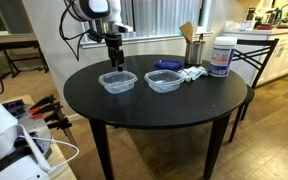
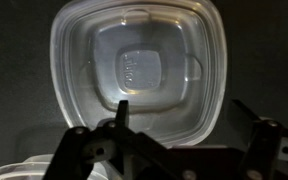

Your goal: Put the bowl closest to you in the bowl furthest to you

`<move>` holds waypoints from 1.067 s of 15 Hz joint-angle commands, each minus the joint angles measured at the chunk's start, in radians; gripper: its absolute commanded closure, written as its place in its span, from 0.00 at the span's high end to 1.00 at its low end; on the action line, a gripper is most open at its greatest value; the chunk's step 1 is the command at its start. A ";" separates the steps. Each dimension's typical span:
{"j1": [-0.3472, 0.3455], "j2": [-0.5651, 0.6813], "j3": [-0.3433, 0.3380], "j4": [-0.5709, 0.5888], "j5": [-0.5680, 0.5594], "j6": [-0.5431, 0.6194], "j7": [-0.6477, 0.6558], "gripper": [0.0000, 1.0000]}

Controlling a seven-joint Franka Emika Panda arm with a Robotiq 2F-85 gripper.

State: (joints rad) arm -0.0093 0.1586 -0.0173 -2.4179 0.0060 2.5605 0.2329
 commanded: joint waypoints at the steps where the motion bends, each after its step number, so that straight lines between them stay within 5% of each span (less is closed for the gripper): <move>1: 0.001 0.023 0.000 0.005 0.018 0.030 -0.041 1.00; 10: 0.019 0.147 0.004 0.095 0.014 0.090 -0.031 1.00; 11: 0.021 0.164 0.004 0.111 0.015 0.089 -0.032 0.76; 16: 0.023 0.222 -0.001 0.168 0.014 0.073 -0.035 0.47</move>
State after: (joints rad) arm 0.0090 0.3532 -0.0122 -2.2751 0.0060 2.6292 0.2166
